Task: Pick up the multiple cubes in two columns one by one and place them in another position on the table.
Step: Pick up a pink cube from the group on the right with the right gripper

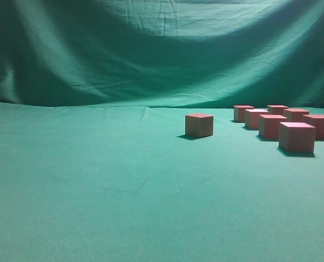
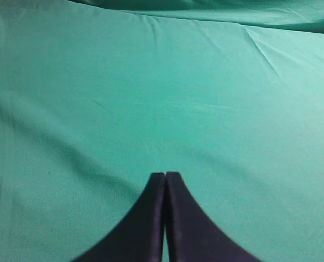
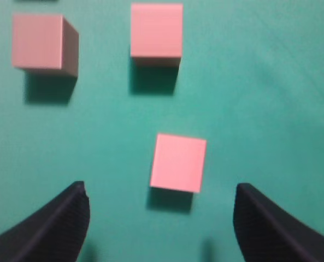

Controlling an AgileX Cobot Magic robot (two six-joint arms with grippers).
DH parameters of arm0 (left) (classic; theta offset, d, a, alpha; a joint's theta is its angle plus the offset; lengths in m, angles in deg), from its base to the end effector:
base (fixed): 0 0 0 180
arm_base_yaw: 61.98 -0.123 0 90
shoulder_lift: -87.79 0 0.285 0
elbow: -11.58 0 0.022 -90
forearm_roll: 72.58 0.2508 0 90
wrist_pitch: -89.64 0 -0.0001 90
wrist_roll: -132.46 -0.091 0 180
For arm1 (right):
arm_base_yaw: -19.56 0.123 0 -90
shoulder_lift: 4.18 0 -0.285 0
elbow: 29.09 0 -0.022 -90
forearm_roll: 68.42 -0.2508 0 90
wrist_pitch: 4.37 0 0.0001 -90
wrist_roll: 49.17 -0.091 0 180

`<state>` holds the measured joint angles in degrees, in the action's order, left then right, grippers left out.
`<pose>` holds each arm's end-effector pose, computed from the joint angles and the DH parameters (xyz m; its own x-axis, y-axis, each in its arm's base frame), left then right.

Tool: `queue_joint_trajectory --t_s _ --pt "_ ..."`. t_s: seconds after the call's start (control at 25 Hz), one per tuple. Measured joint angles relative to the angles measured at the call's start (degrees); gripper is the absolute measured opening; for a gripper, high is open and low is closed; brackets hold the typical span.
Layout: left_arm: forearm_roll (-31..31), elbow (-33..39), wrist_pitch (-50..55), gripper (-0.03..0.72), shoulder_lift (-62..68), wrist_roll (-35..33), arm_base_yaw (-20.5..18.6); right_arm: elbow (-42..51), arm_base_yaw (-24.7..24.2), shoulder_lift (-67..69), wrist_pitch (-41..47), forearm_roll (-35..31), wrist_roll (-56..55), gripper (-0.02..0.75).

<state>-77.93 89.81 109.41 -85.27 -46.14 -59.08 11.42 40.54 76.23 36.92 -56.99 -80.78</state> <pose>0.0528 -0.0056 0.1771 -0.2636 -0.0988 -0.9596 0.0518 0.9919 -0.1164 0.1978 0.0631 0.2084 -0.9394 0.0542 -0.3384 0.0545 0.9985 0.0087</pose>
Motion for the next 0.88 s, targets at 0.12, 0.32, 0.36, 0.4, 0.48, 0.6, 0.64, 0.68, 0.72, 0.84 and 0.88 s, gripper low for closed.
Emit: queue_joint_trajectory --t_s 0.12,0.32,0.36,0.4,0.48,0.6,0.64,0.68,0.72,0.84,0.88 --pt "0.0 0.0 0.0 0.000 0.0 0.0 0.0 0.8 0.0 0.7 -2.6 2.8 -2.8 0.528" --pt "0.0 0.0 0.0 0.000 0.0 0.0 0.0 0.9 0.0 6.1 -4.4 4.5 -3.7 0.528" --pt "0.0 0.0 0.0 0.000 0.0 0.0 0.0 0.9 0.0 7.3 -4.6 4.5 -3.7 0.528" --pt "0.0 0.0 0.0 0.000 0.0 0.0 0.0 0.8 0.0 8.4 -4.7 4.5 -3.7 0.528" --pt "0.0 0.0 0.0 0.000 0.0 0.0 0.0 0.4 0.0 10.6 -4.8 4.5 -3.7 0.528" --pt "0.0 0.0 0.0 0.000 0.0 0.0 0.0 -0.6 0.0 13.0 -5.5 4.7 -3.7 0.528" --pt "0.0 0.0 0.0 0.000 0.0 0.0 0.0 -0.8 0.0 13.6 -6.1 4.7 -3.7 0.528" --pt "0.0 0.0 0.0 0.000 0.0 0.0 0.0 -0.9 0.0 14.0 -6.8 4.7 -3.7 0.528" --pt "0.0 0.0 0.0 0.000 0.0 0.0 0.0 -0.9 0.0 14.5 -7.1 4.7 -3.7 0.488" --pt "0.0 0.0 0.0 0.000 0.0 0.0 0.0 -0.9 0.0 15.3 -7.5 4.8 -3.7 0.419" --pt "0.0 0.0 0.0 0.000 0.0 0.0 0.0 -0.9 0.0 15.3 -7.6 4.9 -3.7 0.382"
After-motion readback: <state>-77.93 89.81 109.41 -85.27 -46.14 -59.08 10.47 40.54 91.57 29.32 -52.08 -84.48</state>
